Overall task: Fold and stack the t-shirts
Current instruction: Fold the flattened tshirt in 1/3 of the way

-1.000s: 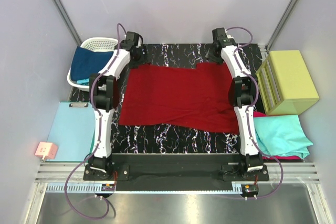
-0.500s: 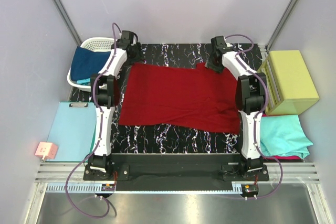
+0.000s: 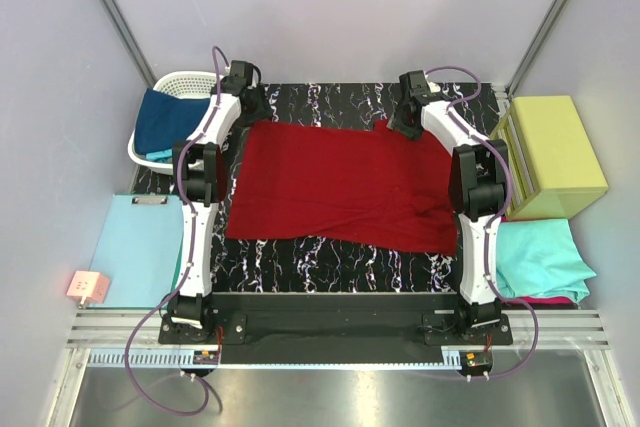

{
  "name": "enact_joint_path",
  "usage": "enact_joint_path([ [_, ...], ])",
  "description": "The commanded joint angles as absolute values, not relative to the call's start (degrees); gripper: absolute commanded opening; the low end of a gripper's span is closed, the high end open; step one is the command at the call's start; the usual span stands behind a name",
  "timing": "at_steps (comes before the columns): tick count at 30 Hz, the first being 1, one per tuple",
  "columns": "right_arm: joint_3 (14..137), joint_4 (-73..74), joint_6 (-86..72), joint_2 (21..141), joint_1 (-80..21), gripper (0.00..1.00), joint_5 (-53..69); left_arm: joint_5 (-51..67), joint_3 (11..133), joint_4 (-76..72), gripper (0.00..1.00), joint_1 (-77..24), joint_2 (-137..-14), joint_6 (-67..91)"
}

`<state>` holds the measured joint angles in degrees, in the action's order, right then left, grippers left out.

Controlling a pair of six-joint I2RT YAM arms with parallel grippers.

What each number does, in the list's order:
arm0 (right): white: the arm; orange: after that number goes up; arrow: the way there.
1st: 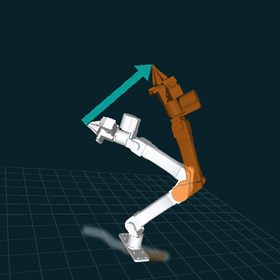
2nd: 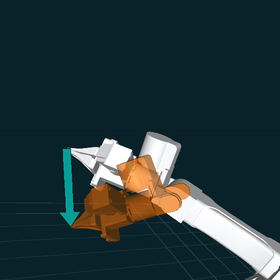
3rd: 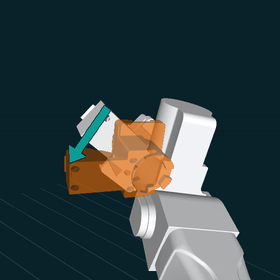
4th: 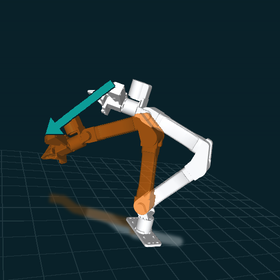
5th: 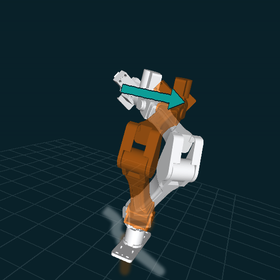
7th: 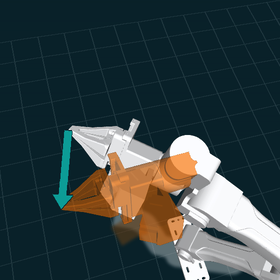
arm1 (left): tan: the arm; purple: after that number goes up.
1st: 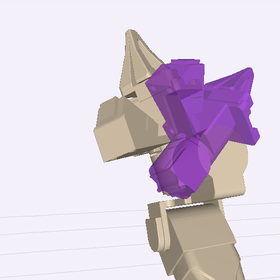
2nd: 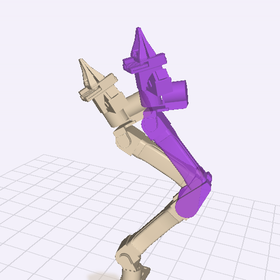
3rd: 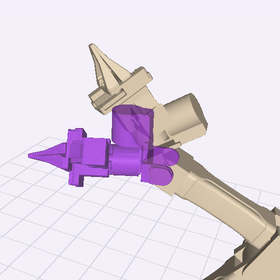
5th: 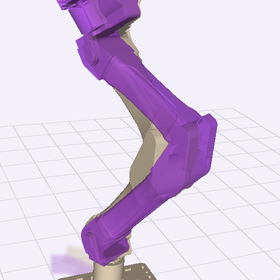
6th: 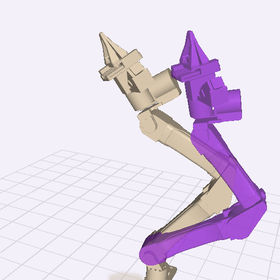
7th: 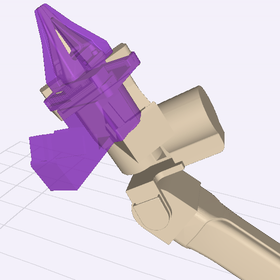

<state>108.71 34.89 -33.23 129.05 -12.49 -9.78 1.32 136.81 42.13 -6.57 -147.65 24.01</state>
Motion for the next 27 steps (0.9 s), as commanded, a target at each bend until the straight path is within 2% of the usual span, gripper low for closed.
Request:
enact_joint_path([
  [1,108.28,33.31,-32.78,125.68,-13.27,0.56,-9.58,0.88,137.03,42.36,0.60,-5.89,-148.45,24.87],
  [5,106.44,32.44,-32.17,123.93,-13.80,0.56,-10.19,1.15,134.22,42.19,0.61,-6.41,-145.56,25.05],
  [8,103.19,31.99,-31.82,120.25,-15.46,0.56,-10.90,0.18,127.29,40.96,0.66,-7.99,-138.54,24.96],
  [15,88.52,31.20,-35.67,109.70,-22.23,0.55,-14.15,-5.36,97.01,30.96,0.66,-15.63,-112.29,27.33],
  [18,81.84,31.29,-38.48,106.79,-23.55,0.54,-13.18,-6.77,87.76,29.80,0.66,-19.32,-105.67,28.04],
  [23,76.12,30.59,-39.20,108.10,-23.82,0.53,-13.09,-4.40,78.24,28.83,0.64,-20.65,-104.85,28.83],
  [27,77.77,30.59,-39.55,110.82,-23.91,0.54,-13.71,-2.91,77.43,28.21,0.63,-20.74,-107.13,28.65],
])
